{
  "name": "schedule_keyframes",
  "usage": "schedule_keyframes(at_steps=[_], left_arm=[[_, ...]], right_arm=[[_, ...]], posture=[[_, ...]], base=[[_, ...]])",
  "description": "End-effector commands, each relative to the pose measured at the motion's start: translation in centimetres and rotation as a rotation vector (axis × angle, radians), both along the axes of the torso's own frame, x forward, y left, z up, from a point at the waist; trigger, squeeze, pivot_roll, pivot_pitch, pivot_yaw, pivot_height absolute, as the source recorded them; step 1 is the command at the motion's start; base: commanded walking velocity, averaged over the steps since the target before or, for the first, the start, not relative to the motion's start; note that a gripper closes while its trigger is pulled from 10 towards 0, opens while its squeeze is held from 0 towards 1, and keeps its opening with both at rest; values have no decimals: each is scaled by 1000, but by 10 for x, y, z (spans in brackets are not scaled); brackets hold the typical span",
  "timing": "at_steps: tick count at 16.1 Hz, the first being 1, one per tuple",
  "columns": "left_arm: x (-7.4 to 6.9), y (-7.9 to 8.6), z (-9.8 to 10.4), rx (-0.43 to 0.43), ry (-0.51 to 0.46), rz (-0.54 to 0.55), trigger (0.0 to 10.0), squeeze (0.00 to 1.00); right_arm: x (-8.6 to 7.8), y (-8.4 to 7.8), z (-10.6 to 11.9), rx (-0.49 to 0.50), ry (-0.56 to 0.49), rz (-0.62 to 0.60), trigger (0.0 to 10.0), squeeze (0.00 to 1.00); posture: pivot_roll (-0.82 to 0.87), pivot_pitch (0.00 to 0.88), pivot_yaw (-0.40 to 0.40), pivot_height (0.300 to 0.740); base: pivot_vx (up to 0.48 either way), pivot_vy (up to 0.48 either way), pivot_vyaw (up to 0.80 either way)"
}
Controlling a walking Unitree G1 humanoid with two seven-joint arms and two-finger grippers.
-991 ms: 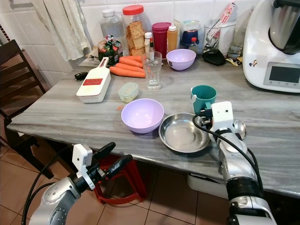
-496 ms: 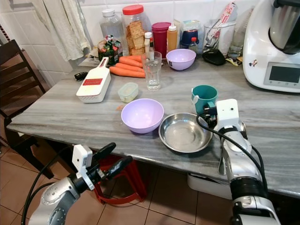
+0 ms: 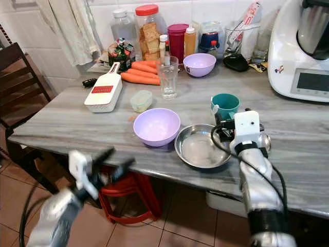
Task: Setting the table
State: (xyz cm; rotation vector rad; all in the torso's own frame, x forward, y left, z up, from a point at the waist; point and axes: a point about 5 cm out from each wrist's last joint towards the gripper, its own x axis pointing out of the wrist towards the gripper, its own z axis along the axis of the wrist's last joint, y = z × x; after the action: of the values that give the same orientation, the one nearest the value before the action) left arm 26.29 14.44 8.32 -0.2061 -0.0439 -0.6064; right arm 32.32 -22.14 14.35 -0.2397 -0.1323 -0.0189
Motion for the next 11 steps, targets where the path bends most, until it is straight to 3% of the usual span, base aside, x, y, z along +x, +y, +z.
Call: schedule_keyframes(at_steps=[1, 7, 9, 10, 11], left_arm=[[6, 11, 5, 17, -21, 100, 10000, 0], [20, 19, 5, 127, 15, 339, 10000, 0], [23, 18, 6, 135, 17, 372, 10000, 0], [23, 18, 6, 136, 17, 378, 10000, 0], [25, 18, 7, 135, 17, 393, 10000, 0]], right_arm=[[-6, 7, 9, 7, -69, 6, 10000, 1000], [-21, 27, 14, -93, -122, 54, 10000, 1000], [-20, 35, 16, -120, -127, 73, 10000, 1000], [-20, 36, 16, -119, -128, 80, 10000, 902], [-19, 40, 16, -122, -126, 96, 10000, 20]], posture=[[-96, 0, 118, 740], [-101, 0, 120, 740], [-98, 0, 120, 740], [-98, 0, 120, 740], [-91, 0, 120, 740]], base=[[0, 0, 0], [0, 0, 0], [0, 0, 800], [0, 0, 800], [0, 0, 800]])
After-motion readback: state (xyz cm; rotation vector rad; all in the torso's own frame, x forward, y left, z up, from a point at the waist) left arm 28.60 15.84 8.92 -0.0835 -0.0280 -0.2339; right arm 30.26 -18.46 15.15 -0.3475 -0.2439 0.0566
